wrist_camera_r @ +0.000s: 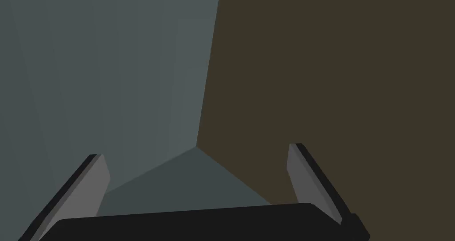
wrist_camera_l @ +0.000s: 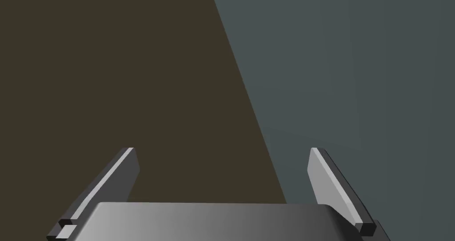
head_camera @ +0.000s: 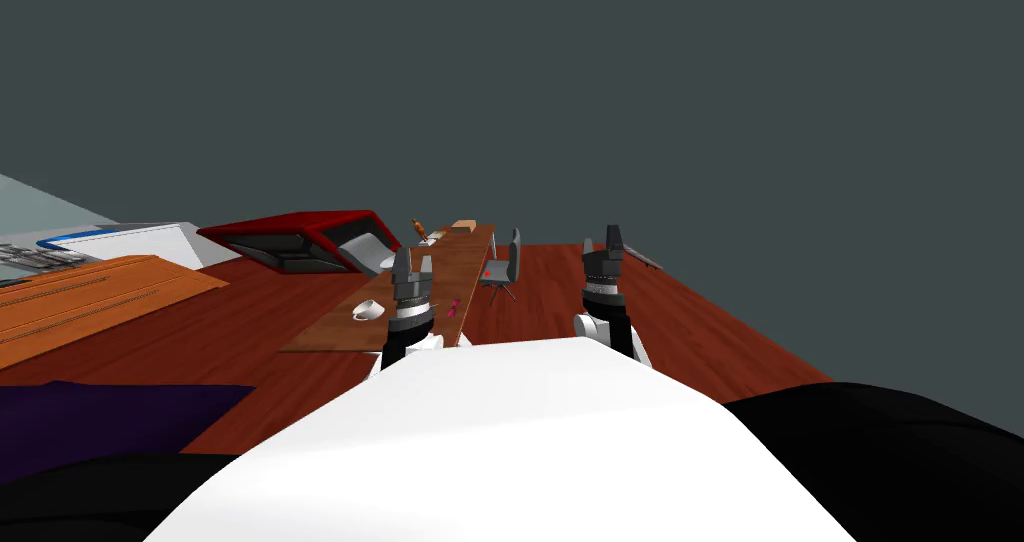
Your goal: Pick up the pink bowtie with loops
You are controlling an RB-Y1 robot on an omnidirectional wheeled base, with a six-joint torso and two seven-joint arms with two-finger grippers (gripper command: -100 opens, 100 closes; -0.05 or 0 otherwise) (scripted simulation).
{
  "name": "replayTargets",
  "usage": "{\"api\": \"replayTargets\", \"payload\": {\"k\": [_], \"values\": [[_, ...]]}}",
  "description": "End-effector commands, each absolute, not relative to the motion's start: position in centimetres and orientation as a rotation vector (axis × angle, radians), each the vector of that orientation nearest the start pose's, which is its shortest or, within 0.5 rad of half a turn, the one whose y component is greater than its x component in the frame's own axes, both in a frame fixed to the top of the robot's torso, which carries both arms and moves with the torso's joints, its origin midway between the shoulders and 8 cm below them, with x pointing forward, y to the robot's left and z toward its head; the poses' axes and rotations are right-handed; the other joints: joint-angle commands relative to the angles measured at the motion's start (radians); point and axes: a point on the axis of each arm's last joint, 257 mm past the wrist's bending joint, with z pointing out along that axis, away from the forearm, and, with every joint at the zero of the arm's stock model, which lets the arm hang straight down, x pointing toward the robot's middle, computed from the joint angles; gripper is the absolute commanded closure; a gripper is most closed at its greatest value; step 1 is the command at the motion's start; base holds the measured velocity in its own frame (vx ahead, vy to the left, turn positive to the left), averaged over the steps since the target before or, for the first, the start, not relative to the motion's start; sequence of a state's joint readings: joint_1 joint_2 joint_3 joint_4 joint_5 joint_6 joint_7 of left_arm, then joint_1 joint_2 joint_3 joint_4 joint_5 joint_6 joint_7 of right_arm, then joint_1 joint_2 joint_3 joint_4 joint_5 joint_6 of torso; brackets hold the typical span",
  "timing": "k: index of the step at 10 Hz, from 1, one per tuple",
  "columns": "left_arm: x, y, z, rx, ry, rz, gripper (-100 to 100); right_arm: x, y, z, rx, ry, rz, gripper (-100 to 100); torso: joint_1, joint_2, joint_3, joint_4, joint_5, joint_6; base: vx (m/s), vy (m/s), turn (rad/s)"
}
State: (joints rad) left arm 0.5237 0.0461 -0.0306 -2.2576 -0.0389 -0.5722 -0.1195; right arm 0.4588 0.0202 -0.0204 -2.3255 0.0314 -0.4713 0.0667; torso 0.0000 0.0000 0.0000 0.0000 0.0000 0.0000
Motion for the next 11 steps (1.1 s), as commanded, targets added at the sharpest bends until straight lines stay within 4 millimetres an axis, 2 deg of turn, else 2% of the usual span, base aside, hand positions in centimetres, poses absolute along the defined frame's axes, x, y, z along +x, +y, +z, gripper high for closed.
{"api": "replayTargets", "payload": {"k": [1,3,6,7,8,9,11], "values": [[34.1,26.0,0.5,-0.541,0.728,-1.197,-100,34.1,-27.9,5.3,0.584,0.588,1.224,0,0.0,0.0,0.0,0.0,0.0,0.0,0.009,-0.046,-0.1],[34.7,26.1,-2.7,-0.566,0.825,-1.185,-100,34.1,-27.9,5.3,0.584,0.588,1.224,0,-0.005,-0.001,-0.001,0.0,-0.001,0.0,0.022,-0.091,-0.14],[35.0,27.0,-9.5,-0.636,1.014,-1.145,-100,34.1,-27.9,5.3,0.584,0.588,1.224,0,-0.004,-0.002,-0.001,-0.001,-0.001,0.0,0.04,-0.071,-0.176],[35.1,27.1,-10.3,-0.638,1.036,-1.138,-100,34.1,-27.9,5.3,0.584,0.588,1.224,0,-0.004,-0.002,-0.001,-0.001,-0.001,0.0,0.028,-0.039,-0.076],[34.8,27.7,-13.1,-0.665,1.114,-1.115,-100,34.1,-27.9,5.3,0.584,0.588,1.224,0,-0.003,-0.002,-0.001,0.0,-0.001,0.0,0.035,-0.036,-0.126],[34.8,27.8,-13.4,-0.669,1.118,-1.113,-100,34.1,-27.9,5.3,0.584,0.588,1.224,0,-0.002,-0.002,-0.001,0.0,-0.001,0.0,0.025,-0.026,-0.074],[33.4,29.6,-19.8,-0.744,1.277,-1.051,-100,34.1,-27.9,5.3,0.584,0.588,1.224,0,-0.002,-0.001,-0.001,0.0,0.0,0.0,0.033,-0.04,-0.215]]}}
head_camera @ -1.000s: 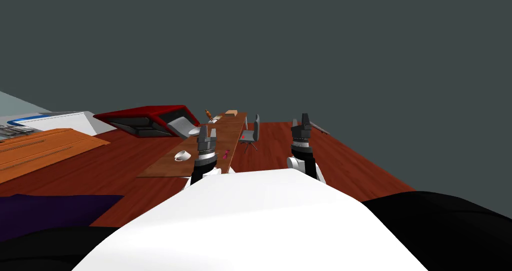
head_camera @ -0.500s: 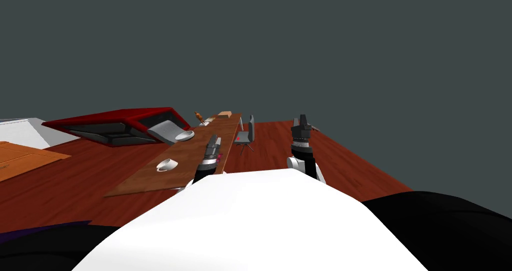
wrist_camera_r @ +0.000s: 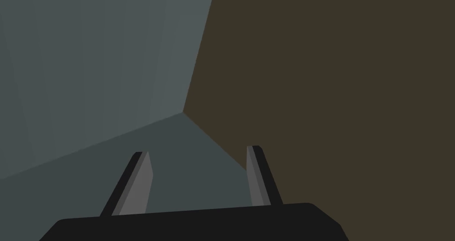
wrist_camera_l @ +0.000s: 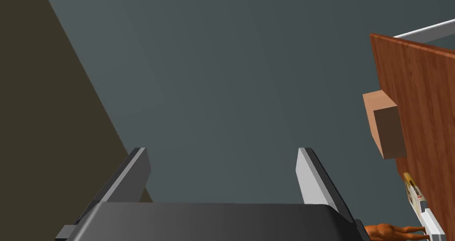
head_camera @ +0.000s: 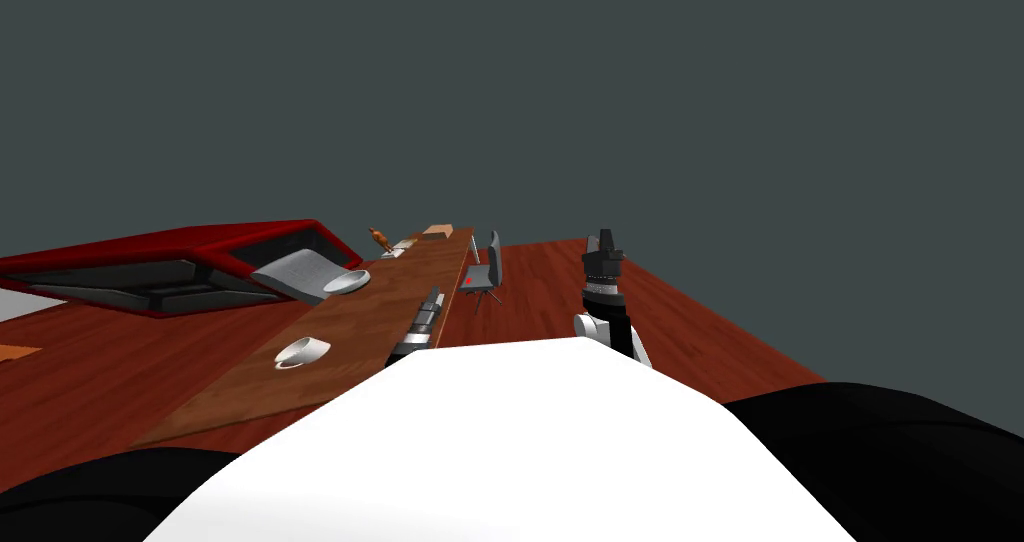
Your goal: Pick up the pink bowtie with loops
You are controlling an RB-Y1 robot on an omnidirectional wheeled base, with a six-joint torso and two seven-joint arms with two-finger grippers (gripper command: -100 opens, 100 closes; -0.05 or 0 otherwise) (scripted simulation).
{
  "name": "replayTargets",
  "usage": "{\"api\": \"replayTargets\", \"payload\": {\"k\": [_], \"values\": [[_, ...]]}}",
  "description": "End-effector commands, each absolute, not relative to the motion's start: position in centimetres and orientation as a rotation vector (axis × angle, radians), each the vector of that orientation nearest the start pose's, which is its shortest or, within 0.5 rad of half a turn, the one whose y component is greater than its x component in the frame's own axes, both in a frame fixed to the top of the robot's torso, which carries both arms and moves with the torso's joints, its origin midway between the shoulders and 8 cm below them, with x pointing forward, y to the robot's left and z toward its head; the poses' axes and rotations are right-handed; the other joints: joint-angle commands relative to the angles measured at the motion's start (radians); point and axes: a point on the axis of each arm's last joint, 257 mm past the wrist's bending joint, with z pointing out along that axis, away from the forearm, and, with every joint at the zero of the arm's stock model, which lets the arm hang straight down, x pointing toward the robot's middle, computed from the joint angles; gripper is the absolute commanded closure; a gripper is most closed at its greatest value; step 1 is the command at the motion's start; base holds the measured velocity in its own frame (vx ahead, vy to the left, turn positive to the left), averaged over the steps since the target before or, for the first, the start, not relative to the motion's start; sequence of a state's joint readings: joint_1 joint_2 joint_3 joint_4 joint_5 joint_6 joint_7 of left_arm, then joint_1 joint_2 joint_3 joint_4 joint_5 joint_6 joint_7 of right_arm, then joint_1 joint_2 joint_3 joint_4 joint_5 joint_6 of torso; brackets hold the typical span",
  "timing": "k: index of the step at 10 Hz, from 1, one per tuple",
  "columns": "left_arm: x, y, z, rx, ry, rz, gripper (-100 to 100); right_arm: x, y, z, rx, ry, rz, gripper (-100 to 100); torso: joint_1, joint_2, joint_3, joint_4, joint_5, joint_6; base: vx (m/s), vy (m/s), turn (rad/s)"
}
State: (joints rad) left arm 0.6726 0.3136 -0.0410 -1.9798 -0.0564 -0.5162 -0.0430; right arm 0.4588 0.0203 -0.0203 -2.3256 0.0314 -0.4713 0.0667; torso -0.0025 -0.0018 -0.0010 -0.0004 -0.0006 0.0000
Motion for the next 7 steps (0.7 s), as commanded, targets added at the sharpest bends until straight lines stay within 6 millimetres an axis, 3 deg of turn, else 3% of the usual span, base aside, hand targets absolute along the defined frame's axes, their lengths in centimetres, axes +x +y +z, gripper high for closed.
{"api": "replayTargets", "payload": {"k": [1,2,3,4,5,6,7], "values": [[33.2,29.7,-20.0,-0.738,1.291,-1.047,-100,34.1,-27.9,5.3,0.584,0.588,1.224,0,0.0,0.0,0.0,0.0,0.0,0.0,0.04,-0.033,-0.059],[32.1,30.7,-22.8,-0.773,1.365,-1.013,-100,34.1,-27.9,5.3,0.584,0.588,1.224,0,0.0,0.0,0.0,0.0,0.0,0.0,0.041,-0.043,-0.152],[32.0,30.9,-23.3,-0.773,1.38,-1.006,-100,34.1,-27.9,5.3,0.584,0.588,1.224,0,0.0,0.0,0.0,0.0,0.0,0.0,0.034,-0.026,-0.075],[30.5,32.1,-26.1,-0.809,1.457,-0.967,-100,34.1,-27.9,5.3,0.584,0.588,1.224,0,0.001,0.0,0.0,0.0,0.0,0.0,0.032,-0.034,-0.215],[30.4,32.3,-26.5,-0.809,1.47,-0.96,-100,34.1,-27.9,5.3,0.584,0.588,1.224,0,0.001,0.0,0.0,0.0,0.0,0.0,0.029,-0.02,-0.07],[28.7,33.5,-28.8,-0.832,1.547,-0.922,-100,34.1,-27.9,5.3,0.584,0.589,1.224,0,0.001,0.001,0.0,0.0,0.0,0.0,0.038,-0.026,-0.15],[28.4,33.9,-29.6,-0.844,1.559,-0.909,-100,34.1,-27.9,5.3,0.584,0.588,1.224,0,0.001,0.0,0.0,0.0,0.0,0.0,0.029,-0.021,-0.085]]}}
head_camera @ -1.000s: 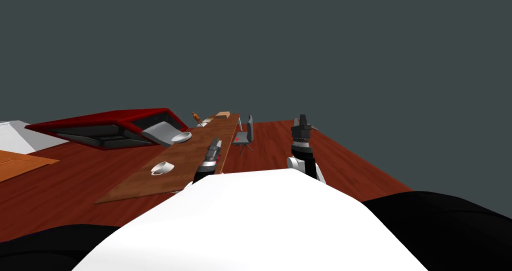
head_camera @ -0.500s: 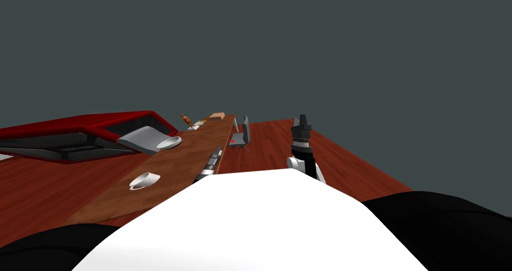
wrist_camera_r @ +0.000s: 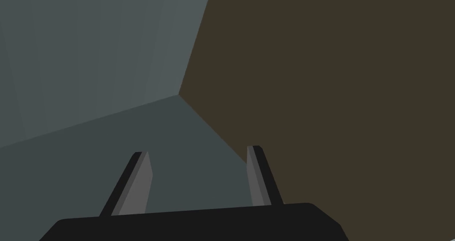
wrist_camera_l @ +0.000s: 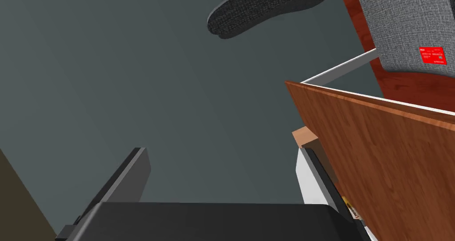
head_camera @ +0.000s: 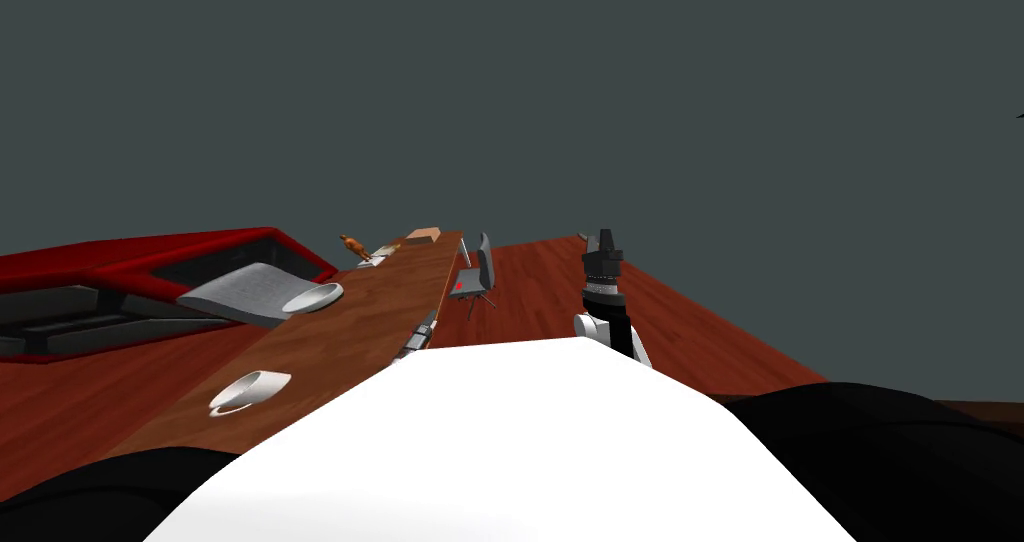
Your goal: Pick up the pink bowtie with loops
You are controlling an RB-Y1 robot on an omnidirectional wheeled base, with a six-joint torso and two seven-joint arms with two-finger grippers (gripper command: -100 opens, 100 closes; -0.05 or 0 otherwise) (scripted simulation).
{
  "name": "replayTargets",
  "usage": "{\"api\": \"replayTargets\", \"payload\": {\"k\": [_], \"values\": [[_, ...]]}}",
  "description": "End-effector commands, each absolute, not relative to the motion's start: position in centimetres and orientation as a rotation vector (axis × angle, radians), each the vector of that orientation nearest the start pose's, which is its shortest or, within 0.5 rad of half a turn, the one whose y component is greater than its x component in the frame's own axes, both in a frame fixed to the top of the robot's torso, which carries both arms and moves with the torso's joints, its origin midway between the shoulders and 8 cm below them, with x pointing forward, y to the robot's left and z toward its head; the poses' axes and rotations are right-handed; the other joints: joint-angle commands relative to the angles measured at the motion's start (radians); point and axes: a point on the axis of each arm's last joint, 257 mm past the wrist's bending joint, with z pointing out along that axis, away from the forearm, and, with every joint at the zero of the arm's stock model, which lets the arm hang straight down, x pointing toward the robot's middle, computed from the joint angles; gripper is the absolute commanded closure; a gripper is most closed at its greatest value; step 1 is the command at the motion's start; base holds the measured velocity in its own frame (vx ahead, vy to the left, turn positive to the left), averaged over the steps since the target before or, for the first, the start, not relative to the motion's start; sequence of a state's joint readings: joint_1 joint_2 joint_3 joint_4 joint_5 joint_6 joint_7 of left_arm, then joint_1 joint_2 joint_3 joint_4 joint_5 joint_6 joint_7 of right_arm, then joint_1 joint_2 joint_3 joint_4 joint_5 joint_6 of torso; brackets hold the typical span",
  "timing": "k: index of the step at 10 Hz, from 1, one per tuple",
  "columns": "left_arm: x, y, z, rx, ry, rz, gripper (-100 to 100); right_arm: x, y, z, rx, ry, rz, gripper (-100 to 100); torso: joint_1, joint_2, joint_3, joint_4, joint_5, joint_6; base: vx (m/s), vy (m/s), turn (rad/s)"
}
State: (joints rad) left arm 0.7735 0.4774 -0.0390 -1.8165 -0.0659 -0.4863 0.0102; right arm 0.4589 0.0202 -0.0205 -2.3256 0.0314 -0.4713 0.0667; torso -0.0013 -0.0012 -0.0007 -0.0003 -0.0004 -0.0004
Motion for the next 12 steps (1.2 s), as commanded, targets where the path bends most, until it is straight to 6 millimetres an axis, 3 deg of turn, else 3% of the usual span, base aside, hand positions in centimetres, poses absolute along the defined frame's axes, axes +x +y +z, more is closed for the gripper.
{"api": "replayTargets", "payload": {"k": [1,2,3,5,6,7,8,10,11,12], "values": [[26.4,35.4,-32.2,-0.875,1.642,-0.859,-100,34.1,-27.9,5.3,0.584,0.589,1.224,0,0.0,0.0,0.0,0.0,0.0,0.0,0.033,-0.022,-0.151],[24.3,36.9,-34.5,-0.91,1.713,-0.81,-100,34.1,-27.9,5.3,0.584,0.588,1.224,0,0.0,0.0,0.0,0.0,0.0,0.0,0.056,-0.038,-0.273],[23.8,37.4,-35.0,-0.911,1.732,-0.796,-100,34.1,-27.9,5.3,0.584,0.588,1.224,0,-0.001,-0.001,-0.001,0.0,0.0,0.0,0.051,-0.02,-0.094],[19.0,40.5,-38.9,-0.977,1.87,-0.69,-100,34.1,-27.9,5.3,0.584,0.588,1.224,0,0.0,-0.001,0.0,0.0,0.0,0.0,0.043,-0.022,-0.218],[18.6,41.1,-39.2,-0.969,1.892,-0.673,-100,34.1,-27.9,5.3,0.584,0.588,1.224,0,0.0,-0.001,0.0,0.0,0.0,0.001,0.036,-0.008,-0.083],[16.1,42.8,-40.8,-0.997,1.959,-0.615,-100,34.1,-27.9,5.3,0.584,0.589,1.224,0,0.0,0.0,0.0,0.0,0.0,0.0,0.036,-0.008,-0.158],[16.0,43.0,-40.8,-0.992,1.966,-0.61,-100,34.1,-27.9,5.3,0.584,0.589,1.224,0,0.001,0.0,0.0,0.0,0.0,0.0,0.027,-0.002,-0.082],[10.9,46.3,-43.1,-1.037,2.094,-0.491,-100,34.1,-27.9,5.3,0.584,0.589,1.224,0,0.001,0.0,0.0,0.0,0.0,0.0,0.032,-0.009,-0.223],[10.9,46.6,-43.1,-1.029,2.101,-0.485,-100,34.1,-27.9,5.3,0.584,0.589,1.224,0,0.001,0.0,0.0,0.0,0.0,0.001,0.031,0.005,-0.067],[8.6,48.2,-43.8,-1.043,2.161,-0.425,-100,34.1,-27.9,5.3,0.584,0.589,1.224,0,0.001,0.0,0.0,0.0,0.0,0.0,0.028,0.004,-0.121]]}}
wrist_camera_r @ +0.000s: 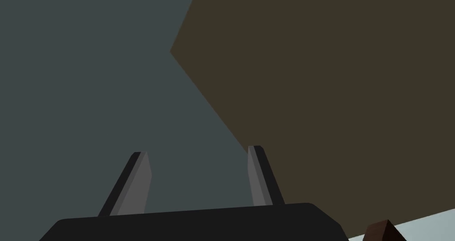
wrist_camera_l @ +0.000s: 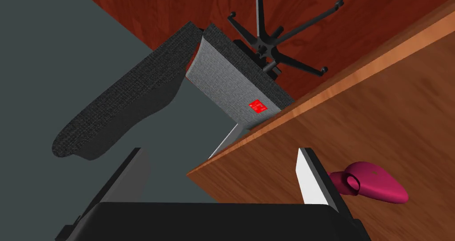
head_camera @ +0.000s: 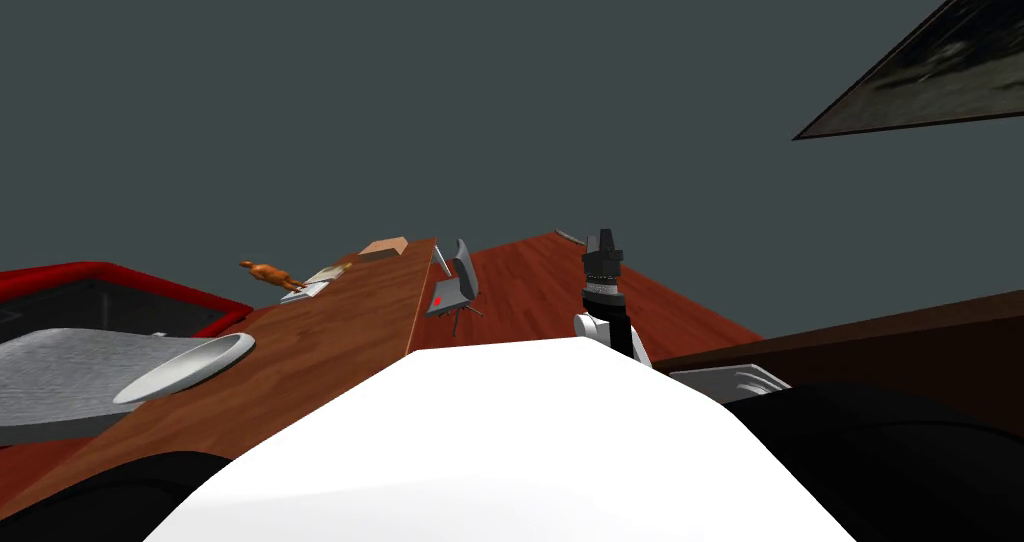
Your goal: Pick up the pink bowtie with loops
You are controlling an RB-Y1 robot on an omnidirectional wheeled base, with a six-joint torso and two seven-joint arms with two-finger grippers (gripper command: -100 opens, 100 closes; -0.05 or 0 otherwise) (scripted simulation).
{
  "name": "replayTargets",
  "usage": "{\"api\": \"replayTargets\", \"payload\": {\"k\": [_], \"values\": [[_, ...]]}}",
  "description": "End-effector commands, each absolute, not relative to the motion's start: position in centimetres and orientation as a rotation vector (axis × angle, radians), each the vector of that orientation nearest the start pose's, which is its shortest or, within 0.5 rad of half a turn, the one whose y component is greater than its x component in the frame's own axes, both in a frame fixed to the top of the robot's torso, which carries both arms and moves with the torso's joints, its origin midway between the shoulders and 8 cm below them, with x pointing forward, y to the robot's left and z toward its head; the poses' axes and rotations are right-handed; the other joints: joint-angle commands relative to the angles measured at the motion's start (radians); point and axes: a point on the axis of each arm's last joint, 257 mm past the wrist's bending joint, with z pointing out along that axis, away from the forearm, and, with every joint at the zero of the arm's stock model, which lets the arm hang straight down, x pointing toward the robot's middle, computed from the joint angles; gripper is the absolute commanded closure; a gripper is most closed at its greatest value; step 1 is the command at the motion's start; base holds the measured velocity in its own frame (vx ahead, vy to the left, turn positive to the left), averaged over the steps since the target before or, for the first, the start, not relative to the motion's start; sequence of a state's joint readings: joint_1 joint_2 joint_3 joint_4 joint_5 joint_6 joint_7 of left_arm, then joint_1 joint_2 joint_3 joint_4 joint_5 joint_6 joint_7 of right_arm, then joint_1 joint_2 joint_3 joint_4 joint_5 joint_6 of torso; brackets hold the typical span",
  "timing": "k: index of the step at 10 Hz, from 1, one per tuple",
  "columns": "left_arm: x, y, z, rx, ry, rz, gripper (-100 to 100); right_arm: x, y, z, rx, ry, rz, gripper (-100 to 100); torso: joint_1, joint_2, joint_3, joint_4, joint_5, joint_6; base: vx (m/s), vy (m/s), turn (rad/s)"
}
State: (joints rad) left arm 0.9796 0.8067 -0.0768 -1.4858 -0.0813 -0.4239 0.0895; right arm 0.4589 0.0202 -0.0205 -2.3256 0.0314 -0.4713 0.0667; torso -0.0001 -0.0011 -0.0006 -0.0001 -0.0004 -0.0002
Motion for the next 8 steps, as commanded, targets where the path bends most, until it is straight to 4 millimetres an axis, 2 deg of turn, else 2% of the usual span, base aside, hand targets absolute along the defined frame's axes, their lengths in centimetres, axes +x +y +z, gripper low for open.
{"api": "replayTargets", "payload": {"k": [1,2,3,4,6,8], "values": [[6.4,49.6,-44.4,-1.055,2.215,-0.369,-100,34.1,-27.9,5.3,0.584,0.589,1.224,0,0.0,0.0,0.0,0.0,0.0,0.0,0.031,0.011,-0.215],[6.4,49.7,-44.4,-1.053,2.216,-0.369,-100,34.1,-27.9,5.3,0.584,0.589,1.224,0,0.001,0.0,0.0,0.0,0.0,0.0,0.018,0.015,-0.103],[4.5,51.0,-44.8,-1.061,2.266,-0.316,-100,34.1,-27.9,5.3,0.584,0.589,1.224,0,0.001,0.0,0.0,0.0,0.0,0.0,0.014,0.01,-0.119],[4.5,51.0,-44.8,-1.061,2.266,-0.316,-100,34.1,-27.9,5.3,0.584,0.589,1.224,0,0.0,0.001,0.0,0.0,0.0,0.0,0.009,0.01,-0.08],[1.4,53.3,-45.3,-1.065,2.352,-0.223,-100,34.1,-27.9,5.3,0.584,0.589,1.224,0,0.0,0.001,0.001,0.0,0.0,0.0,0.008,0.016,-0.173],[-0.8,54.8,-45.6,-1.057,2.421,-0.153,-100,34.1,-27.9,5.3,0.584,0.589,1.224,0,0.002,0.001,0.001,0.0,0.001,0.0,0.004,0.035,-0.183]]}}
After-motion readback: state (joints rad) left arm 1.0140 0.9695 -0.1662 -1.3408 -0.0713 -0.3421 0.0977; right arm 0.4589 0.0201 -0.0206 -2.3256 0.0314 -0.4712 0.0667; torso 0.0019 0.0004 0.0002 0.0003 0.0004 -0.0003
